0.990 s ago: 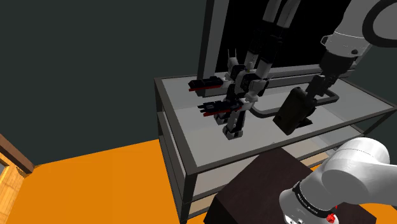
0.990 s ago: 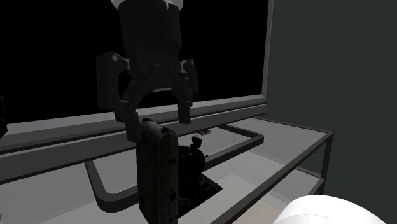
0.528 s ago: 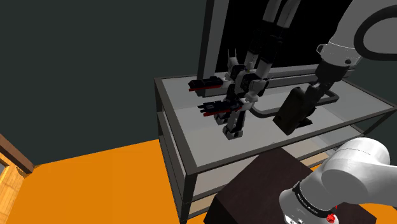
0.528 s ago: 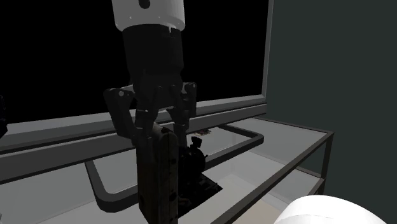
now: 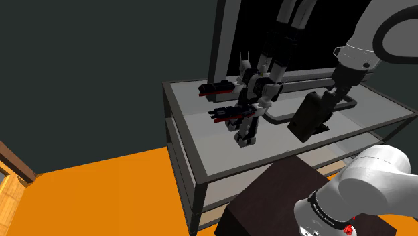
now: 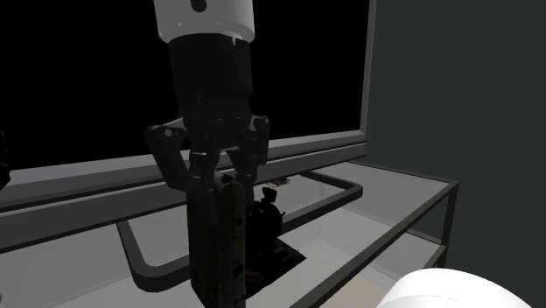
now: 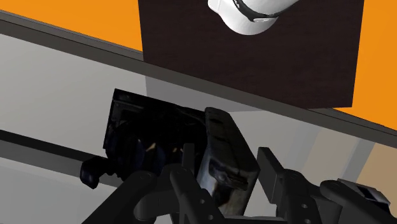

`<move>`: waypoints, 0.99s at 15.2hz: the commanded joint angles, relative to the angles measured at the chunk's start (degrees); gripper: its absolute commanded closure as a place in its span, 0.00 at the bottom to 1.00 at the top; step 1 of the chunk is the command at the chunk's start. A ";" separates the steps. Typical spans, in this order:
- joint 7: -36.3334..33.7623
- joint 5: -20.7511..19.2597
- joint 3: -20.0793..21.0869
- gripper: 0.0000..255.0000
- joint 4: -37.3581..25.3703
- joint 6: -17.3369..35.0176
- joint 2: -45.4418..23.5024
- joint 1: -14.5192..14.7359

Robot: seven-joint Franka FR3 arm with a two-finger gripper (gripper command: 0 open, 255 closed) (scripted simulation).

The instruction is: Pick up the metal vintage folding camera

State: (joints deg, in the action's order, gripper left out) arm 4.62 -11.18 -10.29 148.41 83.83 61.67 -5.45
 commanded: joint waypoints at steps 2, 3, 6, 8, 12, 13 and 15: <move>0.06 0.08 0.06 1.00 -0.82 -0.53 -0.38 0.06; 0.11 0.19 0.17 1.00 -1.72 -1.15 -0.67 0.11; 0.24 0.51 0.49 1.00 -4.44 -2.97 -1.57 0.27; 0.34 0.71 0.69 1.00 -6.29 -4.18 -2.21 0.37; 0.53 1.07 1.06 1.00 -10.08 -6.58 -3.59 0.55; 0.58 1.16 1.15 1.00 -11.04 -7.18 -3.96 0.60; 0.69 1.32 1.31 1.00 -12.99 -8.37 -4.71 0.68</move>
State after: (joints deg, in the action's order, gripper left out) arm 5.29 -10.00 -9.13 136.60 76.11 57.42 -4.84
